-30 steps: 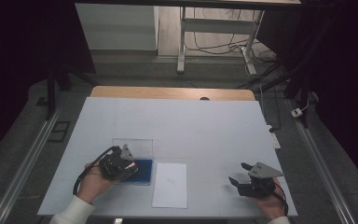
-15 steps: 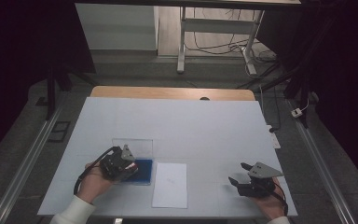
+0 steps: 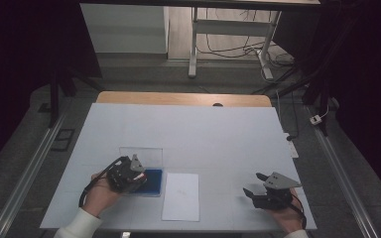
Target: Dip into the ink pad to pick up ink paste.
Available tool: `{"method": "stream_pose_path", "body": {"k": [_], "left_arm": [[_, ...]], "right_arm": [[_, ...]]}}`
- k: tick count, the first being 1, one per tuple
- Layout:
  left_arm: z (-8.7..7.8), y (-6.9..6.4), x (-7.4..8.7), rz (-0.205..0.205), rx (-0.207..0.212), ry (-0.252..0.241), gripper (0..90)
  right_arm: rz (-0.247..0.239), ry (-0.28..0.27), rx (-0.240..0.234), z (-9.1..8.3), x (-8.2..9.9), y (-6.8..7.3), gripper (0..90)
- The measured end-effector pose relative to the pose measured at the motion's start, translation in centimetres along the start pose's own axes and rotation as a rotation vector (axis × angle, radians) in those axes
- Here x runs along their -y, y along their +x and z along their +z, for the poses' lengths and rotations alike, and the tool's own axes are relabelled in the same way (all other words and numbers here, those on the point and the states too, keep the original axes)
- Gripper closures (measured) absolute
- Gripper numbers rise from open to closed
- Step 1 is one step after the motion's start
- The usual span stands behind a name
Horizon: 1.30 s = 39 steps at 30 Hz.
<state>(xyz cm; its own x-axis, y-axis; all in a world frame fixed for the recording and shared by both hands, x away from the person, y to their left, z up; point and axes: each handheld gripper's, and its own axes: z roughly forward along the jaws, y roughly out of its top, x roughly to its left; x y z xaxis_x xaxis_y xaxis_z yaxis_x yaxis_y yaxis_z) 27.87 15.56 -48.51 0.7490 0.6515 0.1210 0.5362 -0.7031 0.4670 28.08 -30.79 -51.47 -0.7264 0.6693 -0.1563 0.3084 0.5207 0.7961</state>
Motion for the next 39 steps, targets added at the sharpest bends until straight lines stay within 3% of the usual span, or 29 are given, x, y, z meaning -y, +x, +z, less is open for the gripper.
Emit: {"method": "stream_pose_path", "body": {"k": [5, 8, 9, 12, 14, 16, 30, 39], "left_arm": [[0.0, 0.0, 0.0, 0.005, -0.001, -0.003, 71.0], [-0.9, 0.4, 0.1, 0.014, 0.009, -0.023, 70.8], [-1.3, 0.4, 0.1, 0.017, -0.024, -0.038, 70.8], [-2.7, 0.9, 0.1, -0.005, 0.008, -0.105, 70.6], [-3.3, 1.0, 0.1, -0.01, 0.008, -0.129, 70.6], [-3.7, 1.1, 0.3, -0.014, 0.036, -0.16, 70.6], [-4.9, 2.0, 1.0, -0.069, 0.067, -0.296, 70.4], [-5.1, 1.9, 1.0, -0.069, 0.068, -0.33, 70.5]], "right_arm": [[0.003, -0.001, 0.0, 0.0, 0.0, 0.0, 26.1], [0.0, -0.006, 0.007, -0.1, -0.1, 0.1, 26.2], [0.003, -0.008, 0.007, -0.2, -0.1, 0.0, 26.2], [0.012, -0.011, 0.001, -0.1, 0.0, -0.1, 26.2], [0.009, -0.005, 0.002, -0.1, 0.1, -0.2, 26.2], [0.01, -0.008, 0.005, -0.2, 0.1, -0.1, 26.2], [0.009, -0.007, 0.006, -0.2, 0.1, -0.1, 26.2], [0.008, -0.004, 0.004, -0.1, 0.2, -0.2, 26.3]]}}
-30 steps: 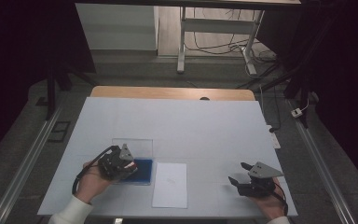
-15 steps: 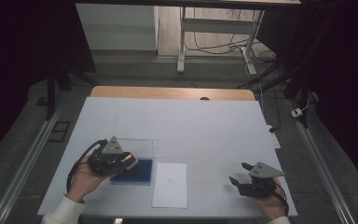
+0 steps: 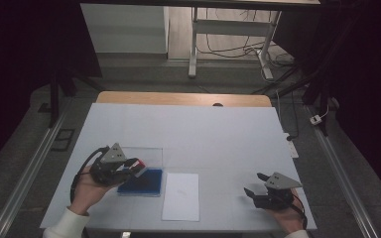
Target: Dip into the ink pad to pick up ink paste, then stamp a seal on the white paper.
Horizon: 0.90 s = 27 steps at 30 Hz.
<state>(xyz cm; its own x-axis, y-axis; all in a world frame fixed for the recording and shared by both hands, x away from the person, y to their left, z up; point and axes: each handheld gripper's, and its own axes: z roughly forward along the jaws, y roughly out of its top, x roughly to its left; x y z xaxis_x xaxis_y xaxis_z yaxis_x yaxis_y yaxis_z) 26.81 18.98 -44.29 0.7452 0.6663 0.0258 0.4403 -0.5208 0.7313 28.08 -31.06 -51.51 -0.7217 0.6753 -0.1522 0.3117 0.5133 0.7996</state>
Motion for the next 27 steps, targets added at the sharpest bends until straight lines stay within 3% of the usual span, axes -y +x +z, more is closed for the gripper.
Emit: {"method": "stream_pose_path", "body": {"k": [15, 27], "left_arm": [[0.0, -0.7, -0.4, 0.012, 0.042, -0.048, 70.4], [0.7, -1.5, -0.8, 0.03, 0.079, -0.047, 70.5]], "right_arm": [[-0.005, -0.008, 0.005, -0.1, 0.0, 0.0, 26.9], [-0.005, -0.004, 0.002, 0.0, 0.0, 0.0, 26.9]]}}
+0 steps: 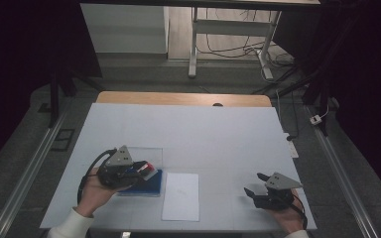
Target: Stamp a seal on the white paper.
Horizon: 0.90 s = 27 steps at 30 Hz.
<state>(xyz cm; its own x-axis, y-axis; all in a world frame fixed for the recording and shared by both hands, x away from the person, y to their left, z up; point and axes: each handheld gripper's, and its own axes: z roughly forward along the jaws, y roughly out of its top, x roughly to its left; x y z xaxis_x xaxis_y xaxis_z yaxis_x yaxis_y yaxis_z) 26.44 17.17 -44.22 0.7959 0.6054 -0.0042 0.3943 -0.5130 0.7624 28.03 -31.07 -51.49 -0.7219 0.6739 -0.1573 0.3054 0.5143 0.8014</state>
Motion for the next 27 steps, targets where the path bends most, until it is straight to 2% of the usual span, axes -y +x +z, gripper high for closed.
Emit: {"method": "stream_pose_path", "body": {"k": [12, 27], "left_arm": [[0.6, -0.6, -0.4, 0.017, 0.02, 0.007, 70.4], [1.7, -2.1, -1.5, 0.056, 0.071, 0.005, 70.4]], "right_arm": [[0.002, 0.003, 0.002, 0.0, 0.0, 0.0, 26.9], [-0.002, 0.006, 0.004, 0.0, 0.0, 0.0, 26.9]]}}
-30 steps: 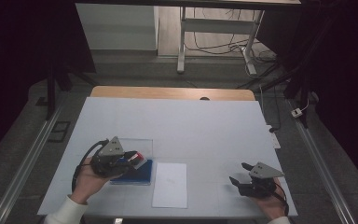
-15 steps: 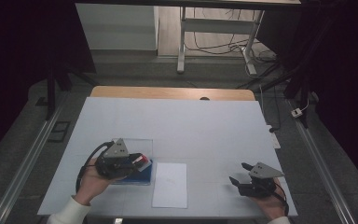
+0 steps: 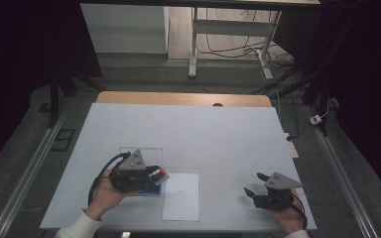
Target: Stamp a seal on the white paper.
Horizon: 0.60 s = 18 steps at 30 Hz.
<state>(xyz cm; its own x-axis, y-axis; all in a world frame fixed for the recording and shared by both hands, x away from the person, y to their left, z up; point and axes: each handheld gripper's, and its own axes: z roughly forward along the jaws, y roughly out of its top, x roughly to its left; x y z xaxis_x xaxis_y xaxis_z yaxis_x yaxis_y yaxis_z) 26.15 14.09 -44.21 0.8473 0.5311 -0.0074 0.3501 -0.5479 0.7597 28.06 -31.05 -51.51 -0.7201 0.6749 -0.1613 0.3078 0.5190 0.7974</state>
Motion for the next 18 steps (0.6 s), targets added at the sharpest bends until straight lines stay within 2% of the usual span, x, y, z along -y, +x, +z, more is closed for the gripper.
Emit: {"method": "stream_pose_path", "body": {"k": [18], "left_arm": [[2.3, -1.3, -1.4, 0.043, 0.053, 0.035, 70.4]], "right_arm": [[0.002, -0.003, -0.001, 0.0, 0.0, 0.0, 26.9]]}}
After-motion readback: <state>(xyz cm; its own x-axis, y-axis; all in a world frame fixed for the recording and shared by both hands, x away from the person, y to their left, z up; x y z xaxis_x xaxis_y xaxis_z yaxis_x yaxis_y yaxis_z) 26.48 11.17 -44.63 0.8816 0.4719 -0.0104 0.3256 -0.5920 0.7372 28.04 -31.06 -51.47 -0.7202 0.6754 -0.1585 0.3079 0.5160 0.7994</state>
